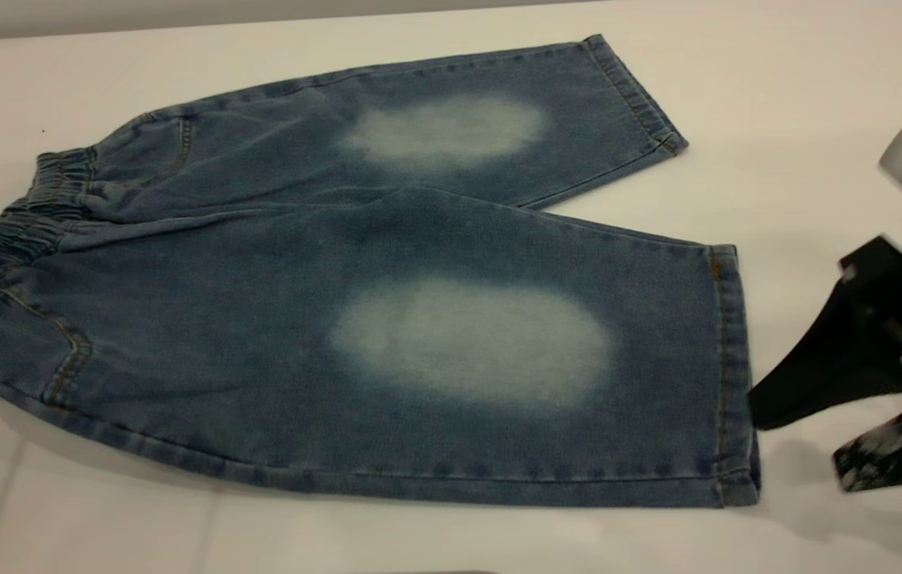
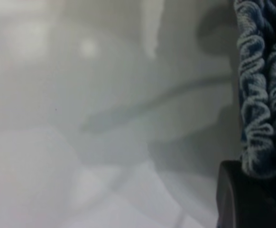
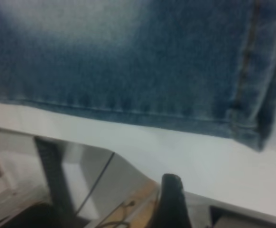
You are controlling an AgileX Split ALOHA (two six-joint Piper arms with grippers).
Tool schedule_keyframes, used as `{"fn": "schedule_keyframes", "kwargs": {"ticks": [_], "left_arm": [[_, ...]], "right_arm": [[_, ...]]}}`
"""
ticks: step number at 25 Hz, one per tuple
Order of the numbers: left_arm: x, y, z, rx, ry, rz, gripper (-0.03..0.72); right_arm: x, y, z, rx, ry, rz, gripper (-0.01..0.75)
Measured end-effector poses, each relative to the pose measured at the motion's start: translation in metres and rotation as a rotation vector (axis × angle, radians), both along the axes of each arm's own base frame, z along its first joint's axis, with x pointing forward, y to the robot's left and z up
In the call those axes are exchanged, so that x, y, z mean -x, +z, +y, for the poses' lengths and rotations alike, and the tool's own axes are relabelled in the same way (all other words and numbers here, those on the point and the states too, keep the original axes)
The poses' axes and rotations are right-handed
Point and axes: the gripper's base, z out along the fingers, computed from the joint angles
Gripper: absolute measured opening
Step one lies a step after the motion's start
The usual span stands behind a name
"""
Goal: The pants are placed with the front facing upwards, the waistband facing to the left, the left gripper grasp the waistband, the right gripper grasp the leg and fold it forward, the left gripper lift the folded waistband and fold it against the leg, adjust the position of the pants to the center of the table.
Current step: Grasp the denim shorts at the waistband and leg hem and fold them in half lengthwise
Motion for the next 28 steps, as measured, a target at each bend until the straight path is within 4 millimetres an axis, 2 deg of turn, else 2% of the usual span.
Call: {"fn": "schedule_keyframes", "kwargs": {"ticks": [9, 20, 28], "left_arm": [[0.0, 0.0, 0.0, 0.001, 0.0, 0.001, 0.097], [0.0, 0.0, 0.0, 0.0, -0.003, 0.001, 0.097], [0.0, 0.0, 0.0, 0.0, -0.003, 0.001, 0.097]], "right_arm": [[0.004, -0.031, 0.006, -0.088, -0.013, 0.072, 0.489], [0.005, -0.046, 0.009, -0.138, -0.037, 0.072, 0.458], [-0.013, -0.05, 0.012, -0.185, -0.027, 0.018, 0.456]]}}
